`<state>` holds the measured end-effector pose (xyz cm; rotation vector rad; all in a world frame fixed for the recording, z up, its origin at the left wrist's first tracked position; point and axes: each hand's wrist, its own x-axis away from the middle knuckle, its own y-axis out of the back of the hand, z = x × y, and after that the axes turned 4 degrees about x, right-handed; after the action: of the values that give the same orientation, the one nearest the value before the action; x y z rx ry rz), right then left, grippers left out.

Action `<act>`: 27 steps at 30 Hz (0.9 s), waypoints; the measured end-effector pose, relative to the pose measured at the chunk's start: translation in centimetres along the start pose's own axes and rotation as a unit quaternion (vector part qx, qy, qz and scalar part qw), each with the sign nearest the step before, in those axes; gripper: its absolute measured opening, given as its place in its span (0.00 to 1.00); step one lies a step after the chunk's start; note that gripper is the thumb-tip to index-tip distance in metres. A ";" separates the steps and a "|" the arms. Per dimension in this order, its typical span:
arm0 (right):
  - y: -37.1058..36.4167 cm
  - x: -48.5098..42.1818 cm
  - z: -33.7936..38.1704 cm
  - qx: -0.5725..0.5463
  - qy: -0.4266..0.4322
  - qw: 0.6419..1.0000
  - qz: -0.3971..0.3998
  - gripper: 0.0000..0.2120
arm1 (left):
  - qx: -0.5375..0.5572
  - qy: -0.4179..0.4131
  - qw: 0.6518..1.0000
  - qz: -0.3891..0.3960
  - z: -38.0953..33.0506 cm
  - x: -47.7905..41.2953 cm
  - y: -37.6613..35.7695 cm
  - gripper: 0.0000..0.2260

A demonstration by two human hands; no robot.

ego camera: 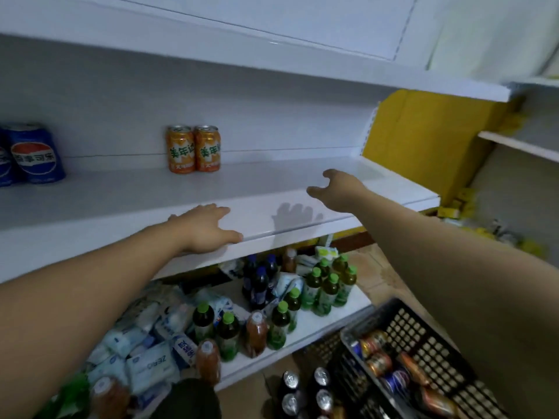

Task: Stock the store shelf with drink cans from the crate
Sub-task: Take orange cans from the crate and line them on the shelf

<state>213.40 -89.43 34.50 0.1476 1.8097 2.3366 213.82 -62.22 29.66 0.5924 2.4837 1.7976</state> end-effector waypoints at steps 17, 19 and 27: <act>3.5 27.5 -22.6 0.030 -0.358 0.933 -0.037 0.33 | 0.007 -0.375 0.913 0.163 -29.1 6.8 -15.3 0.36; 2.3 29.3 -25.1 0.021 -0.379 0.925 -0.020 0.33 | 0.008 -0.383 0.902 0.198 -31.0 6.5 -17.9 0.36; -6.8 31.0 -36.5 -0.089 -0.439 0.889 0.092 0.31 | -0.031 -0.337 0.883 0.324 -34.5 2.4 -30.9 0.31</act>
<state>176.70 -116.05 17.73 1.1723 1.1432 1.9838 194.53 -101.16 13.40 1.8345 1.8386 1.3988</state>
